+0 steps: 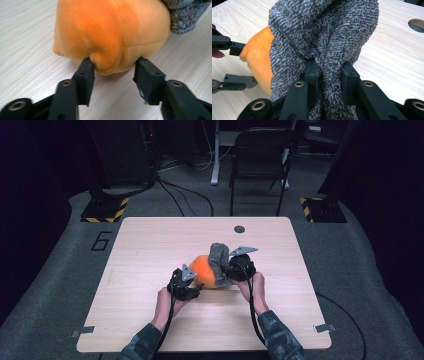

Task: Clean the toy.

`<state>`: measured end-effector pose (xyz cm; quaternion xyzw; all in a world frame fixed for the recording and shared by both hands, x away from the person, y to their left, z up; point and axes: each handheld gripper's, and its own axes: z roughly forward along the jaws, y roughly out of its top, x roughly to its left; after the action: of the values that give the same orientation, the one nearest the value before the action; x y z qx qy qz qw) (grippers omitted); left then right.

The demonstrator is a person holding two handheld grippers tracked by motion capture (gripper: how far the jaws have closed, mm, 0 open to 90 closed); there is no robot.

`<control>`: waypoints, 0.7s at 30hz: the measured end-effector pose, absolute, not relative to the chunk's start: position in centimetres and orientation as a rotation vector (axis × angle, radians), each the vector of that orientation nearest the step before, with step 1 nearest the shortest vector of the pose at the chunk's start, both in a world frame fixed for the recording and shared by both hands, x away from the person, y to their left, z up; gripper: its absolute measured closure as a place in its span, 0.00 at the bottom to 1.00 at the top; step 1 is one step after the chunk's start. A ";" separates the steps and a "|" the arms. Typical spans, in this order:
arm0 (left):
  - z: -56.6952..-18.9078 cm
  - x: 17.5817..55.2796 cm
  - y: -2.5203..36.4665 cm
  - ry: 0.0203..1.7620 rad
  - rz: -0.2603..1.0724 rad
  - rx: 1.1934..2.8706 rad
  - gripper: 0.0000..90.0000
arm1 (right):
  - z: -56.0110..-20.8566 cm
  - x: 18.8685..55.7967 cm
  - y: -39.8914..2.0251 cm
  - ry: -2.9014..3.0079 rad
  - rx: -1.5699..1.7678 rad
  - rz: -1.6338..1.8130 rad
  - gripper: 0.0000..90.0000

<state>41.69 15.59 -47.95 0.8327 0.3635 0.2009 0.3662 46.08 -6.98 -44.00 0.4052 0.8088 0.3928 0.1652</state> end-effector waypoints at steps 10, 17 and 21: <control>-47.9 42.0 16.0 0.926 0.422 2.092 0.89 | -43.5 45.5 -7.3 2.271 1.157 1.159 0.79; -46.7 41.8 16.8 0.933 0.323 2.012 0.90 | -41.2 43.6 -6.9 2.258 1.095 1.235 0.80; -45.9 41.4 16.8 0.923 0.306 1.986 0.90 | -40.7 42.8 -5.9 2.281 1.047 1.244 0.80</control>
<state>41.40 16.75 -45.92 0.8027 0.3731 0.1235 0.4486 42.76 -5.93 -40.70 0.3684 0.8026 0.4376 0.1694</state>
